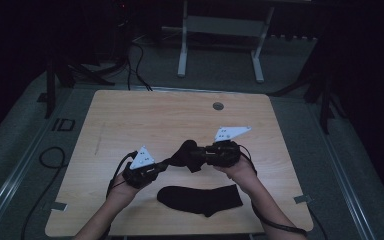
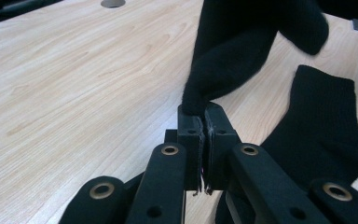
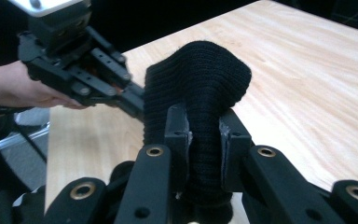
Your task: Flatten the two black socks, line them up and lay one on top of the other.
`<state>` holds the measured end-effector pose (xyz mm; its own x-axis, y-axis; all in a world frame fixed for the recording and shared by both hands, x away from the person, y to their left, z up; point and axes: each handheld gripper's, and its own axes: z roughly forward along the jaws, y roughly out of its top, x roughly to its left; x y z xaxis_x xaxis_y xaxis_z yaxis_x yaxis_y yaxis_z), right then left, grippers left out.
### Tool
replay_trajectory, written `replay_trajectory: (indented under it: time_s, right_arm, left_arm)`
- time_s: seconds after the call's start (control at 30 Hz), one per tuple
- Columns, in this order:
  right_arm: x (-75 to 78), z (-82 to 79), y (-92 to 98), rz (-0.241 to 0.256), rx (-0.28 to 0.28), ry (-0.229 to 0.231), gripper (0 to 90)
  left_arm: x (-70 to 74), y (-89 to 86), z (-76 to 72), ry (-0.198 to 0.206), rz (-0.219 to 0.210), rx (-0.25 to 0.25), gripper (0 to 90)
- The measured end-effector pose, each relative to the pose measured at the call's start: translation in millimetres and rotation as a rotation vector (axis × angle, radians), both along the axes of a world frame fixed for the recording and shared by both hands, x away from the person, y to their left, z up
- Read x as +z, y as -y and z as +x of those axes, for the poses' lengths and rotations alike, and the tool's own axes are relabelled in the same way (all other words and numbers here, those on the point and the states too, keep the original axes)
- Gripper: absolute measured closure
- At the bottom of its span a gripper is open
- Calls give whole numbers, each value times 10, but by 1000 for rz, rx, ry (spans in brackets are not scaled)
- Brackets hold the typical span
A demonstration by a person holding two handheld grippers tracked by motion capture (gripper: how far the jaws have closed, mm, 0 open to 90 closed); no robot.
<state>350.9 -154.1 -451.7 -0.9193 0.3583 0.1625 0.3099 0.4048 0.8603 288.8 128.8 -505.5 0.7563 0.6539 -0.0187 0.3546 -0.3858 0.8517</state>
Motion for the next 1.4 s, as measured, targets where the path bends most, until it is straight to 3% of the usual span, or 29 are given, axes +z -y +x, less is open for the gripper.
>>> replay_trajectory:
  time_s: [0.07,0.2,0.23,0.27,0.47,0.57,0.73,0.8,0.83,0.97,1.03,1.1,1.2,1.27,1.3,1.4]
  right_arm:
    - [7,8,31,1,-12,5,776]
    - [28,68,255,17,-115,19,785]
    - [28,68,255,17,-115,19,785]
    - [19,97,361,21,-147,10,785]
    - [-32,134,599,21,-212,-5,785]
    - [-136,146,747,14,-246,-34,783]
    - [-324,157,815,-32,-288,-53,784]
    - [-505,180,869,-50,-314,-91,784]
    - [-505,180,869,-50,-314,-91,784]
    - [-759,237,919,-93,-363,-123,780]
    - [-797,253,929,-95,-371,-131,775]
    - [-879,306,963,-102,-398,-146,750]
    - [-914,337,993,-111,-418,-157,695]
    - [-935,354,1027,-125,-434,-157,617]
    - [-940,361,1066,-138,-448,-156,537]
    - [-930,354,1101,-158,-478,-139,474]
  left_arm:
    - [3,-7,10,-3,8,-1,872]
    - [-23,-72,64,-34,33,19,872]
    - [-30,-93,75,-33,41,26,872]
    - [-37,-132,97,-45,46,32,872]
    - [-42,-197,146,-58,59,34,871]
    - [-45,-218,200,-66,82,23,870]
    - [-107,-216,356,-113,145,13,872]
    - [-170,-209,432,-139,160,17,873]
    - [-170,-209,432,-139,160,17,876]
    - [-235,-158,508,-164,173,17,878]
    - [-258,-126,547,-179,184,11,878]
    - [-277,-101,589,-207,189,3,876]
    - [-294,-85,623,-224,206,3,801]
    - [-296,-92,623,-218,210,16,733]
    - [-289,-99,610,-213,206,22,729]
    - [-283,-98,595,-211,198,22,730]
